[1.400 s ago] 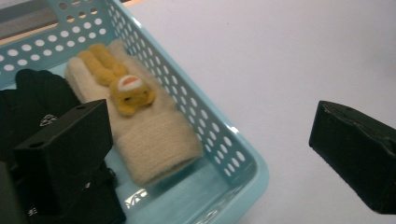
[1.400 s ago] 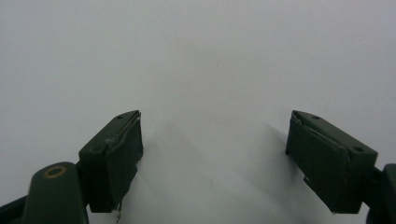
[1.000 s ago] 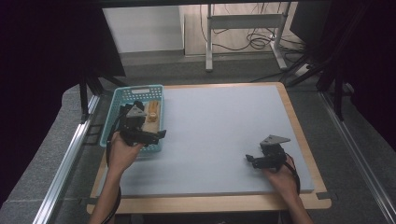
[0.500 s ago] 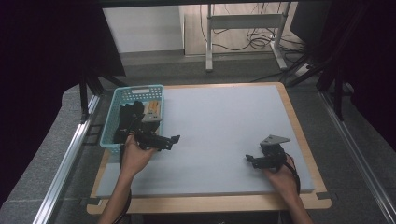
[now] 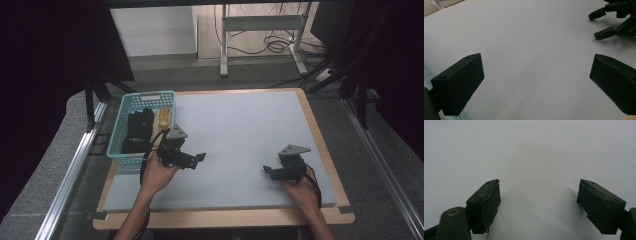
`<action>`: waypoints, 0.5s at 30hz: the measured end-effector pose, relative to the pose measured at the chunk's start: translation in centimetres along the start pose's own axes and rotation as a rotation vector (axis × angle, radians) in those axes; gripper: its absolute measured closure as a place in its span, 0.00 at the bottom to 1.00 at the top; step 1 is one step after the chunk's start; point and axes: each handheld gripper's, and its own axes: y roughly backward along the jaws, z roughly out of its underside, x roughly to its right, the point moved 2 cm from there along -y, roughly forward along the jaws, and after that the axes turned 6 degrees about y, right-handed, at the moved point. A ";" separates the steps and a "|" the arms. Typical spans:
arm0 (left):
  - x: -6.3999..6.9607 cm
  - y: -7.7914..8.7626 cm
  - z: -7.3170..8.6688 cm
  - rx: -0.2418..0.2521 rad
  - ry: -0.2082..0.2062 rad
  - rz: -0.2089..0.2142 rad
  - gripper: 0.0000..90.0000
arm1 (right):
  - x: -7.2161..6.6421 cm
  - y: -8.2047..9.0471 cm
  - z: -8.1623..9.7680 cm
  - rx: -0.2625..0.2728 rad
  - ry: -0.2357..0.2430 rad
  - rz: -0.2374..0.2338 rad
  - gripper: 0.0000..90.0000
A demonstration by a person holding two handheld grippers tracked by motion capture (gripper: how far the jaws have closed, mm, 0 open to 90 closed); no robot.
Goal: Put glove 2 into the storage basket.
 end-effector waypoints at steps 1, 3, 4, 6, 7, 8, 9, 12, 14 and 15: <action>0.1 -0.1 0.1 0.000 -0.002 0.005 0.00 | 0.0 0.0 0.0 0.000 0.000 0.000 0.20; 0.4 -0.5 0.3 0.002 -0.002 0.015 0.00 | 0.0 0.0 0.0 0.000 0.000 0.000 0.20; 0.5 -0.7 0.4 0.002 -0.002 0.020 0.00 | 0.0 0.0 0.0 0.000 0.000 0.000 0.20; 0.8 -1.1 0.6 0.002 -0.006 0.027 0.00 | 0.0 0.0 0.0 0.000 -0.001 0.000 0.20; 0.9 -1.3 0.7 0.002 -0.008 0.028 0.00 | 0.0 0.0 0.0 0.000 -0.001 0.000 0.20; 1.0 -1.4 0.8 0.003 -0.010 0.032 0.00 | 0.0 0.0 0.0 0.000 -0.001 0.000 0.20; 1.1 -1.6 0.9 0.004 -0.009 0.038 0.00 | 0.0 0.0 0.0 0.000 -0.001 0.000 0.20; 1.4 -2.2 1.3 0.006 -0.010 0.051 0.00 | 0.0 0.0 0.0 0.001 0.000 -0.001 0.20; 1.7 -2.5 1.5 0.006 -0.015 0.059 0.00 | 0.0 0.0 0.0 0.001 -0.001 0.000 0.20; 1.8 -2.6 1.6 0.004 -0.016 0.062 0.00 | 0.0 0.0 0.0 0.001 -0.001 0.000 0.20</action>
